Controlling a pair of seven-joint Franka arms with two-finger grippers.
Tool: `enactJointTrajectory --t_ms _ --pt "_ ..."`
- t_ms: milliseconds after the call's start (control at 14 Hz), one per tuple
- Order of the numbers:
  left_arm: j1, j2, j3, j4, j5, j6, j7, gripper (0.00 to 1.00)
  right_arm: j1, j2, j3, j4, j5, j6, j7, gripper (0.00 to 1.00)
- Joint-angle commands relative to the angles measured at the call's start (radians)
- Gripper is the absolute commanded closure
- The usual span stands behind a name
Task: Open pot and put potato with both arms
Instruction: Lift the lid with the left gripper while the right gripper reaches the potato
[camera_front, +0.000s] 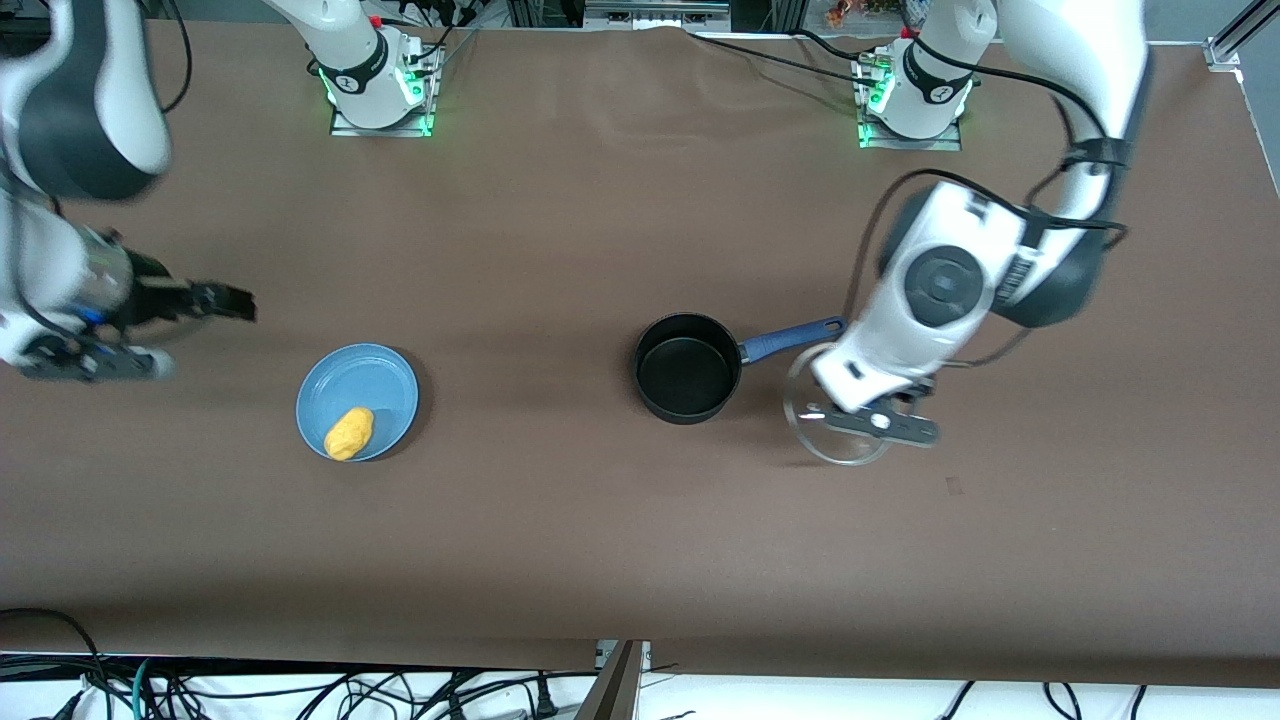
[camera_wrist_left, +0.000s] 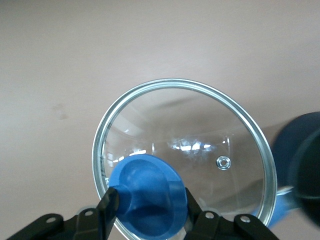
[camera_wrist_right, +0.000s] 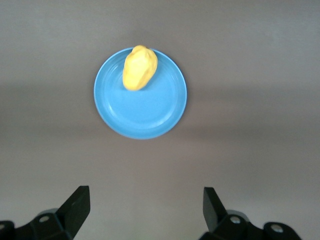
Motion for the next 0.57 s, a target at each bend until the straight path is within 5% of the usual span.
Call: enactJointTrajectory --t_ms 0,214,500 --pt "0.037 -0.093 0.064 -0.152 0.023 0.079 0.153 0.45 0.002 0.096 -0.003 0.017 0.013 0.069 -0.009 0.0" --pt "0.07 -0.147 0.163 -0.339 0.023 0.288 0.304 0.45 0.025 0.172 -0.003 0.017 0.015 0.158 0.033 0.01" --pt "0.07 -0.15 0.3 -0.477 0.026 0.464 0.448 0.45 0.017 0.281 -0.004 0.018 0.016 0.318 0.083 0.01"
